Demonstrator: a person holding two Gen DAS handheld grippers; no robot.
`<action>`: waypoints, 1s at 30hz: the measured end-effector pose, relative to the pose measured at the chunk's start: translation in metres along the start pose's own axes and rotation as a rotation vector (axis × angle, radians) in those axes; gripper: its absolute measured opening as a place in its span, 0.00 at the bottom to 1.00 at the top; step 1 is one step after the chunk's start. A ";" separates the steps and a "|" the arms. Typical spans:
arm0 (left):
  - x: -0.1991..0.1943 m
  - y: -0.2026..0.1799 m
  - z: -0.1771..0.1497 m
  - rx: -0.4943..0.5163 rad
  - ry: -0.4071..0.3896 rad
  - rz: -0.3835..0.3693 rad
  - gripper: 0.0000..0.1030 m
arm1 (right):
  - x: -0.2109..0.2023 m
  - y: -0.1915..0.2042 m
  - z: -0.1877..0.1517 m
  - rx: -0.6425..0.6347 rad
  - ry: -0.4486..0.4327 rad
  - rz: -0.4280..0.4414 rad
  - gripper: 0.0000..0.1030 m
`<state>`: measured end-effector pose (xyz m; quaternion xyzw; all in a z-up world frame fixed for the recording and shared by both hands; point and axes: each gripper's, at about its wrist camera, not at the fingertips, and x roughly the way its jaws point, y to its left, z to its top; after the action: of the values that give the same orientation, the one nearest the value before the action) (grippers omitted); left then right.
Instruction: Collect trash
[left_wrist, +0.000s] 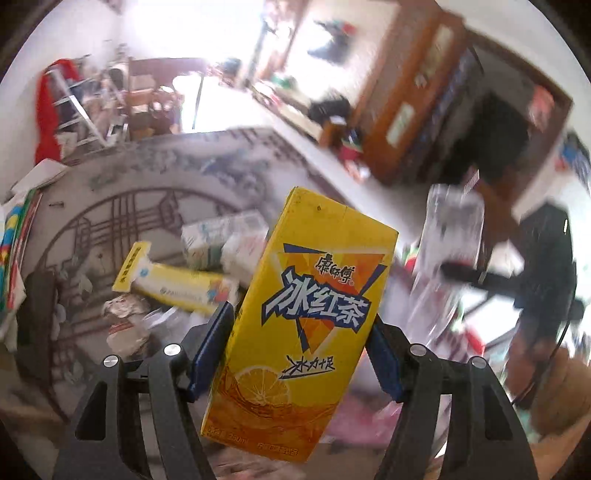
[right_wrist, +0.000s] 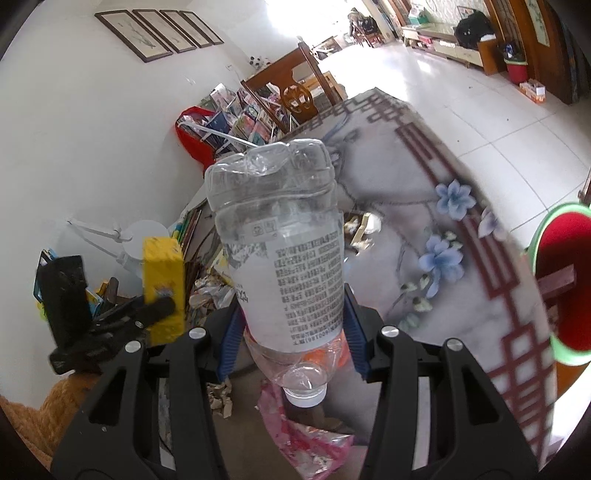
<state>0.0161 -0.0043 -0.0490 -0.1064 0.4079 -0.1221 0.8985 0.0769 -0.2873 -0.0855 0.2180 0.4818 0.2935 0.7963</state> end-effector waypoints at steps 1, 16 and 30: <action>0.001 -0.011 0.004 -0.020 -0.025 0.012 0.64 | -0.004 -0.004 0.002 -0.002 -0.007 -0.003 0.46; 0.136 -0.201 0.058 0.086 0.049 -0.196 0.64 | -0.115 -0.165 0.013 0.184 -0.155 -0.291 0.46; 0.203 -0.309 0.058 0.207 0.080 -0.354 0.89 | -0.175 -0.251 0.013 0.320 -0.270 -0.407 0.66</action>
<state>0.1485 -0.3545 -0.0657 -0.0786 0.4034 -0.3232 0.8524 0.0896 -0.5901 -0.1258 0.2768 0.4456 0.0162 0.8512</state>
